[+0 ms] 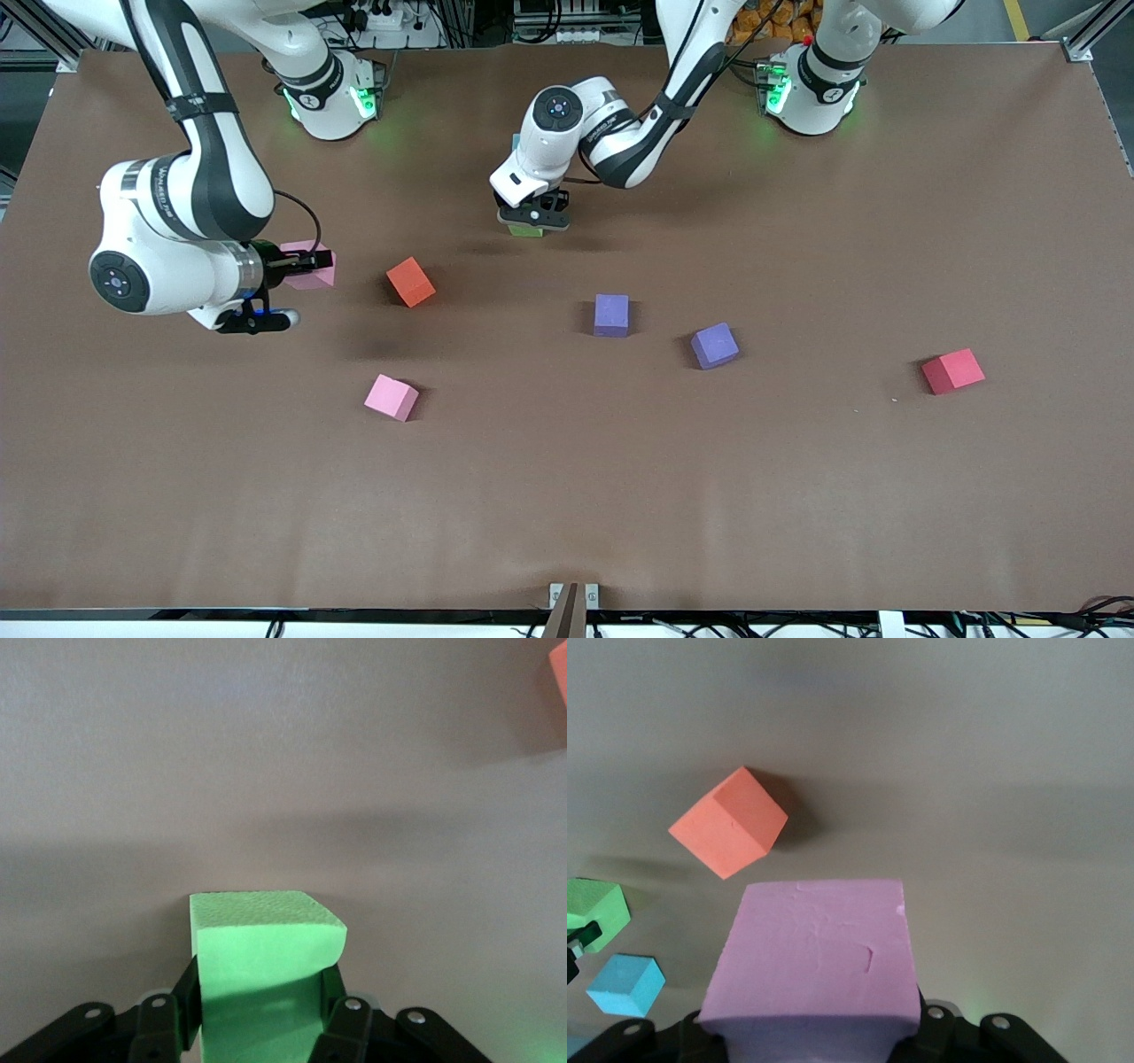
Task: Arrange blocks into number 1
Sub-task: 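Lower the green cube onto the cyan cube and open the left gripper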
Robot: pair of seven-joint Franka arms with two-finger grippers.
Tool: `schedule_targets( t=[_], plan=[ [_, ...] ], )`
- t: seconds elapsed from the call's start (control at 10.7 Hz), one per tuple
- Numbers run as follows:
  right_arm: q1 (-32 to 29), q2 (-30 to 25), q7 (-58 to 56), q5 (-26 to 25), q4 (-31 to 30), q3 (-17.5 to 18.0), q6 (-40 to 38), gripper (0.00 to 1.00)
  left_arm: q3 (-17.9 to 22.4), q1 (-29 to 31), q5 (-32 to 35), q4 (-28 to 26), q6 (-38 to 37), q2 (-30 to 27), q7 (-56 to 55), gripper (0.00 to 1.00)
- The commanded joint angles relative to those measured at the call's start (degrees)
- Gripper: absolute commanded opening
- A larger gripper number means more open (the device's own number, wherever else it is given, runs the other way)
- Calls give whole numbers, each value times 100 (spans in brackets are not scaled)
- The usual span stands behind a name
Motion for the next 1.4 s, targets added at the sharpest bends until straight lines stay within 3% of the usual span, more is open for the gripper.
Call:
schedule_targets(
  t=[0.0,1.31],
  plan=[
    [63,-138,-28,63,-120,-22,-152,60,-211,148,72,-389,101,-268,-200,0],
    [221,-76,-29,81,-32,-14,-258,60,-695,245,64,-970,549,-515,-648,0]
  ],
)
